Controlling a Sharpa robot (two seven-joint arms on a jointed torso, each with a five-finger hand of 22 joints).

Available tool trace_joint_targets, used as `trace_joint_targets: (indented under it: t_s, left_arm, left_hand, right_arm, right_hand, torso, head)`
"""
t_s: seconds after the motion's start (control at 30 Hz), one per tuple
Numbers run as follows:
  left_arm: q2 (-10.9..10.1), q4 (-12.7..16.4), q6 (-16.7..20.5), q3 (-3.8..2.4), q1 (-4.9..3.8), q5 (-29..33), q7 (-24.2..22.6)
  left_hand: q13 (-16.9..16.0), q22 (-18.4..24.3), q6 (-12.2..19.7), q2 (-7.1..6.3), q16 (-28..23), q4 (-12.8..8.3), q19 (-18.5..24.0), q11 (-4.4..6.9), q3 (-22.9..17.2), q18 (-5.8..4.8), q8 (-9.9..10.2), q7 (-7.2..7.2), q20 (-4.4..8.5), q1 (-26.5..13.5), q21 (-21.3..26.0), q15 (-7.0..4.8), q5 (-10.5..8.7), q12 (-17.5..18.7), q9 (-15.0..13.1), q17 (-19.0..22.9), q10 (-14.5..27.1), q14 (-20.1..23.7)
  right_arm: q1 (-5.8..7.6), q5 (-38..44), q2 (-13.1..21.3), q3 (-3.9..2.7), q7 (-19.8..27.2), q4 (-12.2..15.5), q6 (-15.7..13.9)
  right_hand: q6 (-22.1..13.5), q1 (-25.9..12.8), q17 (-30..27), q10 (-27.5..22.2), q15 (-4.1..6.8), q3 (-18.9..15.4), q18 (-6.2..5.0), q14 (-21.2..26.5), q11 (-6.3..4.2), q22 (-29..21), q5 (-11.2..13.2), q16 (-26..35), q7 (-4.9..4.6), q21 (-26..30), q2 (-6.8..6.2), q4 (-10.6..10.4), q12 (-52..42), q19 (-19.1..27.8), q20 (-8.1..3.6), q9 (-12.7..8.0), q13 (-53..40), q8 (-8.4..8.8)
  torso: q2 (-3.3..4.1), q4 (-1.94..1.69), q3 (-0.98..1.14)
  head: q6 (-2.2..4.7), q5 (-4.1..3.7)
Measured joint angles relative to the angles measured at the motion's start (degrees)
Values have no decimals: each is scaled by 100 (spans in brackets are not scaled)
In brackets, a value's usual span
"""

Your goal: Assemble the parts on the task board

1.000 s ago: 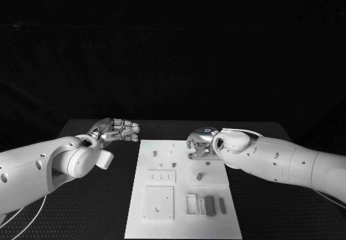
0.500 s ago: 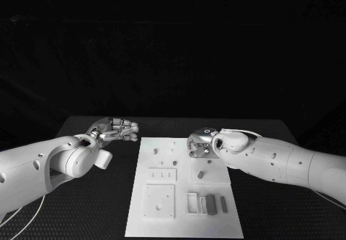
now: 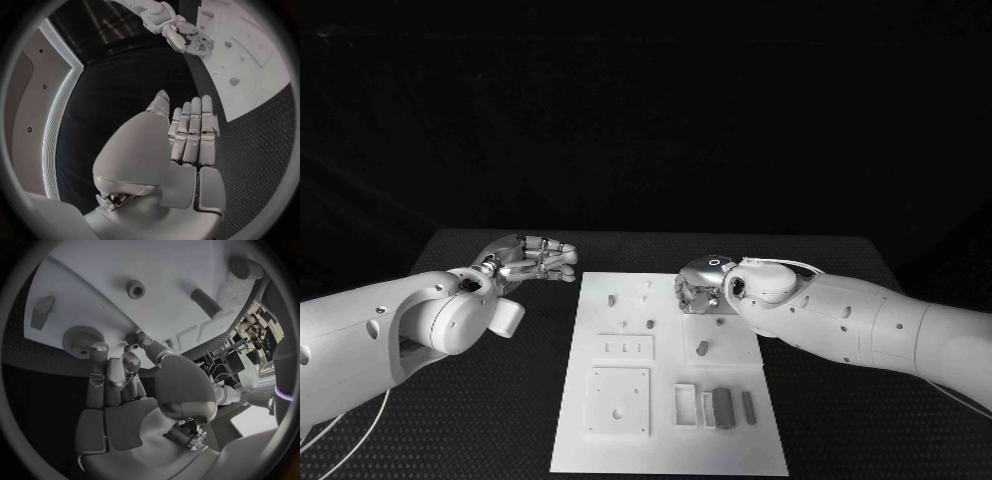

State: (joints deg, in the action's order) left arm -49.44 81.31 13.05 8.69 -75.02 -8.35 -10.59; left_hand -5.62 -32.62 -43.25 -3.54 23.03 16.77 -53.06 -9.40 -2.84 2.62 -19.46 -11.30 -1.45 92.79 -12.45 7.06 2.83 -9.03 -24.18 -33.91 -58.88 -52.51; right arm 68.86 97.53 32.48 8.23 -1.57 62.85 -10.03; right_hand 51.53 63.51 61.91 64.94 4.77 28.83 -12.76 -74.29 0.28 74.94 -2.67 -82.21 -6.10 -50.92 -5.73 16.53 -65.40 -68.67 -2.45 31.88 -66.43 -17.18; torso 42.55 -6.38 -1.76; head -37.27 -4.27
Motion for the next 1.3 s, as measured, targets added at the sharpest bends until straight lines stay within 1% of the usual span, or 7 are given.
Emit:
trace_joint_targets:
  t_s: [0.73, 0.83, 0.9, 0.93, 1.03, 1.17, 1.3]
  left_arm:
    - [-13, -5, -26, 0, -4, -4, 11]
    - [-14, -4, -29, 0, -4, -5, 12]
    - [-15, -4, -30, 0, -4, -6, 12]
    - [-15, -4, -31, 0, -4, -6, 12]
    - [-16, -8, -32, 0, -5, -7, 13]
    - [-15, -19, -34, 0, -5, -8, 13]
    - [-15, -23, -34, 0, -6, -9, 13]
  left_hand:
    - [5, 4, 0, 0, -17, 0, 0, -21, 0, -6, 22, 0, 0, 0, 19, 0, 0, 22, 11, -17, -20, 0]
    - [5, 4, 0, 0, -22, 0, 0, -21, 0, -7, 22, 0, 0, 0, 19, 0, 0, 22, 11, -18, -21, 0]
    - [5, 4, 0, 0, -22, 0, 0, -21, 0, -8, 22, 0, 0, 0, 19, 0, 0, 22, 12, -18, -20, 0]
    - [5, 4, 1, 0, -22, 0, 0, -21, 0, -9, 22, 0, 0, 0, 19, 0, 0, 22, 17, -17, -20, 0]
    - [5, 4, 0, 0, -22, -6, 0, 0, 6, -10, 22, 0, 0, 0, 19, 0, 0, 22, 17, -19, -41, 0]
    - [7, 4, 1, 0, -22, -16, 0, 0, 16, -12, 22, 0, 0, 0, 19, 0, 0, 22, 16, -23, -41, 0]
    - [10, 4, 1, 0, -22, -16, 0, 0, 16, -13, 22, 0, 0, 0, 19, 0, 0, 22, 17, -22, -41, 0]
  right_arm:
    - [9, 265, 5, -14, -10, -2, -62]
    - [10, 288, 7, -15, -19, 0, -99]
    - [8, 308, 6, -14, -33, 3, -146]
    - [6, 316, 6, -14, -44, 6, -180]
    - [-3, 362, 9, -8, -100, 37, -307]
    - [-22, 454, 17, -13, -209, 100, -498]
    - [-23, 556, 4, -68, -316, 152, -649]
  right_hand:
    - [67, 0, 27, -24, 36, 30, 0, -34, -24, -1, 0, -21, 67, -67, -1, -1, -22, 1, 0, 48, 0, -64]
    - [117, 48, 32, -24, 37, 58, 0, -35, -24, -1, 0, -36, 117, -101, 48, 5, -22, 2, 0, 50, -10, -64]
    - [149, 50, 40, -23, 41, 76, 1, -39, -24, -1, 1, -50, 149, -106, 89, 14, -22, 2, 0, 64, -10, -81]
    - [269, 9, 41, -76, 83, 76, -2, -81, -16, -1, 1, -51, 169, -134, 135, 14, -22, 32, -30, 60, -12, -81]
    - [279, -62, 41, -41, 100, 76, -2, -73, -51, -1, 1, -51, 159, -134, 212, 14, -23, 32, -30, 99, -9, -96]
    - [279, -70, 42, -31, 107, 75, -2, -79, -61, -1, 1, -57, 159, -156, 220, 14, -22, 32, -30, 128, -6, -96]
    - [292, -74, 48, -22, 128, 75, -2, -100, -70, -1, 1, -73, 148, -156, 215, 14, -22, 32, -30, 130, 5, -96]
  torso:
    - [51, -1, 19]
    - [58, -2, 19]
    - [62, -3, 19]
    - [63, -3, 19]
    - [66, -4, 19]
    - [70, -6, 18]
    - [72, -8, 16]
  head:
    - [19, -8]
    - [26, -14]
    - [29, -18]
    - [30, -19]
    - [36, -20]
    - [54, -20]
    - [67, -20]
